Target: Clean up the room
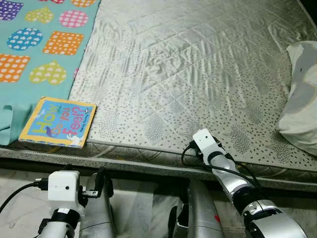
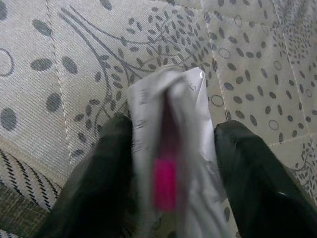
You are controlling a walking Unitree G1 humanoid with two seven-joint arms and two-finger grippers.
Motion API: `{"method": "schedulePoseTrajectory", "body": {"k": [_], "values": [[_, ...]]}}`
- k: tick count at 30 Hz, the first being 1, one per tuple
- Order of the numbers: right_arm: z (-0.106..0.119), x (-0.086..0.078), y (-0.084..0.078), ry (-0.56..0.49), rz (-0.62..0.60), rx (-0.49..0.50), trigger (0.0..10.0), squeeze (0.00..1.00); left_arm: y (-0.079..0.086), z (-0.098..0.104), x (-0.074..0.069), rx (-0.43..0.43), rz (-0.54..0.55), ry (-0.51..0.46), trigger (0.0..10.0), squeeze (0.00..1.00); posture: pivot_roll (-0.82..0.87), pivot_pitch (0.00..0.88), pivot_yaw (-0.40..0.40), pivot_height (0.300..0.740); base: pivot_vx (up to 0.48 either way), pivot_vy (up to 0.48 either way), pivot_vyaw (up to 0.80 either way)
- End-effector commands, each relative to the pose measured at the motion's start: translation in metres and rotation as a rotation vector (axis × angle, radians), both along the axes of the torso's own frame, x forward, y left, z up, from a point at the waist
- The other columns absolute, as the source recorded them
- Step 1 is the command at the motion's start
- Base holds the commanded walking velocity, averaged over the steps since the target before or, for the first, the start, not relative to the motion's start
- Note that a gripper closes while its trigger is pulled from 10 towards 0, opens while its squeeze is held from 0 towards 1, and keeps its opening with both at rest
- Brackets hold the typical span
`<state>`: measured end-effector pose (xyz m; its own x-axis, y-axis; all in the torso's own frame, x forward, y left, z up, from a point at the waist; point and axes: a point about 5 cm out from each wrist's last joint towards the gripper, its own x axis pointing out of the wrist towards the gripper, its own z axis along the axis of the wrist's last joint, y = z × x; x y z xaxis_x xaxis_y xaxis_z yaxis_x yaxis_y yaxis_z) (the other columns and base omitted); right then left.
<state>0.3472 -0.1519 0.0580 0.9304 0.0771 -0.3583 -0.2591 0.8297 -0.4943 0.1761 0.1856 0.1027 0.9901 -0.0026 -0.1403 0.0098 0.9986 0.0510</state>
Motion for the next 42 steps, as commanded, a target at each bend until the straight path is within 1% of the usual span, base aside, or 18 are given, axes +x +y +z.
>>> {"method": "schedulePoseTrajectory", "body": {"k": [1,4,9,16,24,27,28,29,31,32,33,34,36,38,39,42], "values": [[-0.011,-0.006,-0.005,0.046,-0.028,0.005,0.0,0.00,0.002,-0.007,-0.003,-0.001,0.002,0.034,10.0,0.00,0.12,0.280,-0.116,0.574,0.000,0.000,0.00],[-0.012,-0.007,-0.003,0.050,-0.012,-0.002,0.0,0.00,0.002,-0.007,-0.001,0.002,0.001,0.031,10.0,0.00,0.12,0.275,-0.118,0.574,0.000,0.000,0.00],[-0.012,-0.007,-0.005,0.058,-0.027,0.021,0.0,0.00,0.002,-0.007,0.002,0.003,0.000,0.027,10.0,0.00,0.12,0.274,-0.117,0.574,0.000,0.000,0.00],[-0.012,-0.006,-0.005,0.061,-0.022,0.013,0.0,0.00,0.000,-0.007,0.007,-0.010,-0.023,0.010,10.0,0.00,0.11,0.266,-0.120,0.574,0.000,0.000,0.00],[-0.010,-0.004,-0.004,0.064,-0.018,0.030,0.0,0.00,-0.002,-0.007,0.013,-0.008,-0.029,0.001,10.0,0.00,0.11,0.250,-0.126,0.574,0.000,0.000,0.00],[-0.010,-0.003,-0.003,0.064,-0.022,0.054,0.0,0.00,-0.002,-0.009,0.015,-0.013,-0.028,-0.004,10.0,0.00,0.10,0.212,-0.123,0.574,0.000,0.000,0.00],[-0.008,-0.002,-0.002,0.053,-0.030,0.076,0.0,0.00,-0.003,-0.011,0.016,-0.016,-0.026,-0.005,10.0,0.00,0.10,0.187,-0.123,0.574,0.000,0.000,0.00],[-0.001,0.002,-0.003,0.012,-0.048,0.119,0.0,0.00,-0.003,-0.012,0.019,-0.017,-0.026,-0.009,10.0,0.00,0.09,0.160,-0.117,0.574,0.000,0.000,0.00],[0.006,0.005,-0.003,-0.027,-0.063,0.167,0.0,0.00,-0.003,-0.012,0.023,-0.017,-0.027,-0.017,10.0,0.00,0.09,0.154,-0.115,0.574,0.000,0.000,0.00],[0.010,0.008,-0.005,-0.039,-0.101,0.239,0.0,0.00,-0.003,-0.012,0.027,-0.015,-0.028,-0.027,10.0,0.00,0.09,0.137,-0.110,0.574,0.000,0.000,0.00],[0.011,0.009,-0.007,-0.034,-0.130,0.281,0.0,0.00,-0.002,-0.011,0.032,-0.013,-0.029,-0.035,10.0,0.00,0.08,0.122,-0.107,0.574,0.000,0.000,0.00],[0.011,0.009,-0.007,-0.034,-0.130,0.281,0.0,0.00,-0.002,-0.011,0.032,-0.013,-0.029,-0.035,10.0,0.00,0.08,0.122,-0.107,0.574,0.000,0.000,0.00],[0.016,0.011,-0.012,-0.054,-0.181,0.386,0.0,0.00,-0.001,-0.010,0.042,-0.013,-0.029,-0.054,10.0,0.00,0.07,0.099,-0.100,0.574,0.000,0.000,0.00],[0.020,0.012,-0.012,-0.075,-0.192,0.443,0.0,0.00,0.001,-0.009,0.048,-0.016,-0.020,-0.067,10.0,0.00,0.06,0.083,-0.090,0.574,0.000,0.000,0.00],[0.024,0.014,-0.010,-0.095,-0.188,0.505,0.0,0.00,0.003,-0.008,0.054,-0.019,-0.011,-0.078,10.0,0.00,0.05,0.067,-0.080,0.574,0.000,0.000,0.00],[0.031,0.015,-0.007,-0.140,-0.164,0.580,0.0,0.00,0.005,-0.008,0.063,-0.026,0.005,-0.095,10.0,0.00,0.03,0.037,-0.068,0.574,0.000,0.000,0.00]]}}
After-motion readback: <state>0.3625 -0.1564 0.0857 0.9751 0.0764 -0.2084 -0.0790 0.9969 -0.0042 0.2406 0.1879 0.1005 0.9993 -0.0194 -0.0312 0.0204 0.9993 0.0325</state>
